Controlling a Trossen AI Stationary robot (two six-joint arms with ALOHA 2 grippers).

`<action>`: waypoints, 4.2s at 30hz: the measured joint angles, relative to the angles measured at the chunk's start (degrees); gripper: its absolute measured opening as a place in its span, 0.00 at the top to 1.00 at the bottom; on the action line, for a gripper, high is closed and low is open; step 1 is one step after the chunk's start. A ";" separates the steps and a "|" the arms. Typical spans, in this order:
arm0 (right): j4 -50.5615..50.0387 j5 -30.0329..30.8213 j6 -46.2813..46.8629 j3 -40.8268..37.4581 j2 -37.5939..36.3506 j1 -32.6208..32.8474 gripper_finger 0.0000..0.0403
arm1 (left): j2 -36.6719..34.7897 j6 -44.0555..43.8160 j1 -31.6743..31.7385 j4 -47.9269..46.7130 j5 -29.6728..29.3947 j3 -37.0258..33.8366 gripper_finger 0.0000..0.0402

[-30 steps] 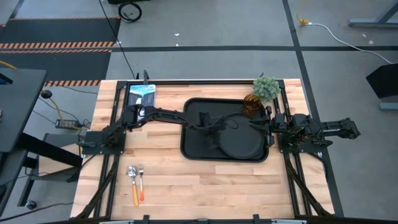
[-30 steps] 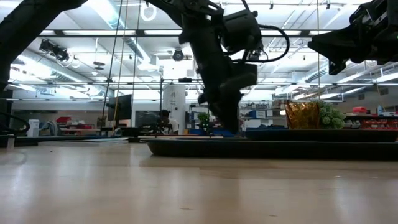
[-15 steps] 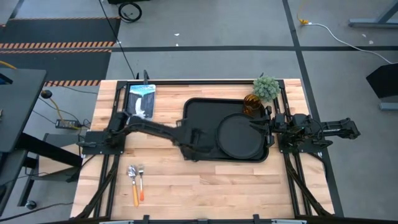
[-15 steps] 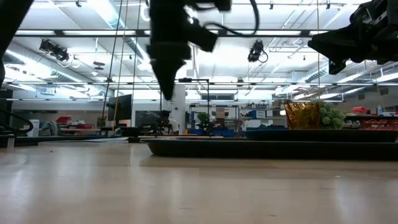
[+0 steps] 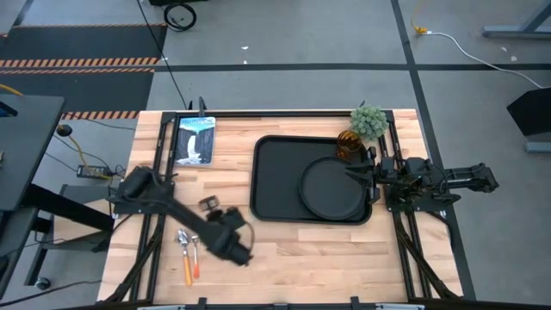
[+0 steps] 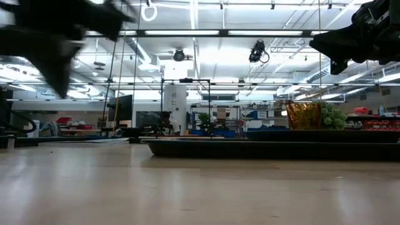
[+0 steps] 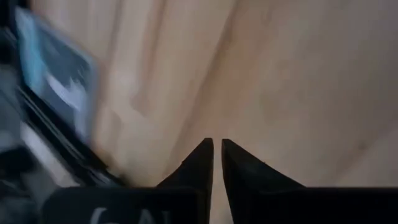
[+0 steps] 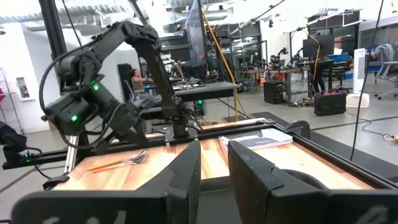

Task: Pick and place plate/cup/fork/spoon on tray
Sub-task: Put the orange fork on the black tray to the left of the black plate

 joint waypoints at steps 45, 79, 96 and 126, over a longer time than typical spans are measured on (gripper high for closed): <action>1.49 0.00 0.01 -0.02 -0.02 0.00 0.78 | -23.08 -68.76 -15.85 36.23 18.72 -34.25 0.65; 1.51 0.00 0.01 0.00 -0.02 0.00 0.78 | -23.11 -68.81 -15.57 44.31 20.43 -39.49 0.91; 1.51 0.00 0.00 -0.01 -0.02 0.01 0.78 | -22.96 -66.64 -12.62 41.71 17.10 -37.08 0.96; 1.51 0.00 0.00 0.00 -0.02 0.02 0.78 | -23.13 -22.34 17.48 75.25 9.09 -36.85 0.95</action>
